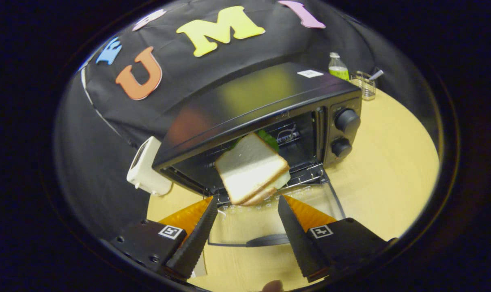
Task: Open the toaster oven, put the food inside, and close the toaster oven door.
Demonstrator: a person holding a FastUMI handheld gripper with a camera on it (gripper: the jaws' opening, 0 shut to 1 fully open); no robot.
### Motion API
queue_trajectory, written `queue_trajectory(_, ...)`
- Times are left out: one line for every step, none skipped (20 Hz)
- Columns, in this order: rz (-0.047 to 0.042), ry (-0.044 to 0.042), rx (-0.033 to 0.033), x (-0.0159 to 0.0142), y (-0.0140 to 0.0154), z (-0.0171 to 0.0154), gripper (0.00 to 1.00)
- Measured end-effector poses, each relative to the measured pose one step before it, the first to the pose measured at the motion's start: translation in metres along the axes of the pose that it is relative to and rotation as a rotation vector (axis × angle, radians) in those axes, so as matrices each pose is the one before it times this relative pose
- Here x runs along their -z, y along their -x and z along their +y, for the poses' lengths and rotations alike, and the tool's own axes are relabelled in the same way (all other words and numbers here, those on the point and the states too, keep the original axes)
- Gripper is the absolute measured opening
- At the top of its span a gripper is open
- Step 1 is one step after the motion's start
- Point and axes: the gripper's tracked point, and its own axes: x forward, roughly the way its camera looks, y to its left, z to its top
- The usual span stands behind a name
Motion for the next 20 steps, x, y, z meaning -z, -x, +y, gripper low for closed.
queue_trajectory(-0.01646, 0.03438, -0.00029, -0.00048, 0.01497, 0.00277, 0.97)
queue_trajectory(-0.01703, 0.03356, 0.00481, -0.00006, 0.01629, 0.00065, 0.98)
queue_trajectory(-0.00904, 0.03452, 0.00054, 0.00344, 0.01536, 0.00033, 0.98)
queue_trajectory(-0.01867, 0.02441, 0.00530, 0.00147, 0.01471, -0.00018, 0.98)
queue_trajectory(-0.01821, 0.02296, -0.00034, 0.00066, 0.01478, 0.00050, 0.98)
queue_trajectory(-0.01971, 0.02465, 0.00868, 0.00142, 0.01376, -0.00190, 0.98)
queue_trajectory(-0.01904, 0.02114, 0.00614, 0.00148, 0.01328, -0.00059, 0.98)
queue_trajectory(-0.00917, 0.01535, 0.00455, 0.00643, 0.01134, -0.00143, 0.98)
queue_trajectory(-0.00129, 0.00937, -0.00217, 0.00571, 0.01035, 0.00404, 0.98)
queue_trajectory(0.00641, 0.01637, -0.00403, 0.00913, 0.01351, 0.00394, 0.98)
queue_trajectory(0.00581, 0.02658, 0.00340, 0.00749, 0.00689, 0.00076, 0.98)
queue_trajectory(0.00413, 0.02515, 0.00419, 0.00705, 0.00172, -0.00252, 0.98)
queue_trajectory(0.00476, 0.00992, -0.00094, 0.00936, -0.00186, -0.00061, 0.98)
queue_trajectory(0.01364, -0.00448, -0.00050, 0.01222, -0.00697, 0.00001, 0.98)
queue_trajectory(0.01321, -0.00328, 0.00355, 0.01127, -0.00865, -0.00136, 0.98)
queue_trajectory(0.01882, 0.00228, 0.00929, 0.01153, -0.01013, -0.00369, 0.98)
queue_trajectory(0.01217, -0.00014, 0.01206, 0.00955, -0.01183, -0.00433, 0.98)
queue_trajectory(0.00810, -0.00660, 0.00869, 0.00815, -0.01162, -0.00343, 0.99)
queue_trajectory(0.00738, -0.00930, 0.00624, 0.01045, -0.01431, -0.00501, 0.99)
queue_trajectory(0.01370, -0.00800, 0.01017, 0.00563, -0.00992, -0.00124, 0.98)
